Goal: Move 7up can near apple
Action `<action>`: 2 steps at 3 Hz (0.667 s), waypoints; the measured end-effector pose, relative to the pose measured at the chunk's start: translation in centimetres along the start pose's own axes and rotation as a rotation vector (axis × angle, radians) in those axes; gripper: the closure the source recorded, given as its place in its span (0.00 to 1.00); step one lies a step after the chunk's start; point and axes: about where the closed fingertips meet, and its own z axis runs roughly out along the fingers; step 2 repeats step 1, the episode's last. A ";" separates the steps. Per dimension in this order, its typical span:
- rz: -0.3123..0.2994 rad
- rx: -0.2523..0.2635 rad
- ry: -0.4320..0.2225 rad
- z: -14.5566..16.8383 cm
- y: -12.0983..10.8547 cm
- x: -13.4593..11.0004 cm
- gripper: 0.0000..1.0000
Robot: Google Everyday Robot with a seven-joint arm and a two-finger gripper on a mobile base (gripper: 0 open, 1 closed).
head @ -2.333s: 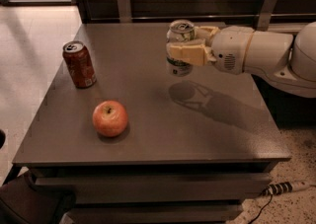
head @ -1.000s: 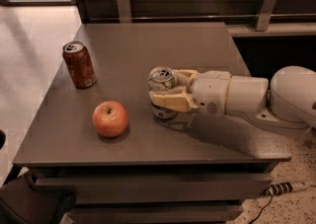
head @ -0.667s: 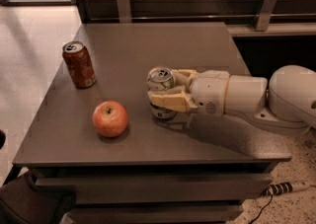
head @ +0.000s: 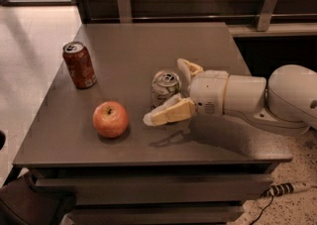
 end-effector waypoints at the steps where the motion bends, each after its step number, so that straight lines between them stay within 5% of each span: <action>1: 0.000 0.000 0.000 0.0 0.0 0.0 0.00; 2: 0.000 0.000 0.000 0.0 0.0 0.0 0.00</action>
Offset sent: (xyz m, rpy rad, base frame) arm 0.0000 0.0000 0.0000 0.0000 0.0000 0.0000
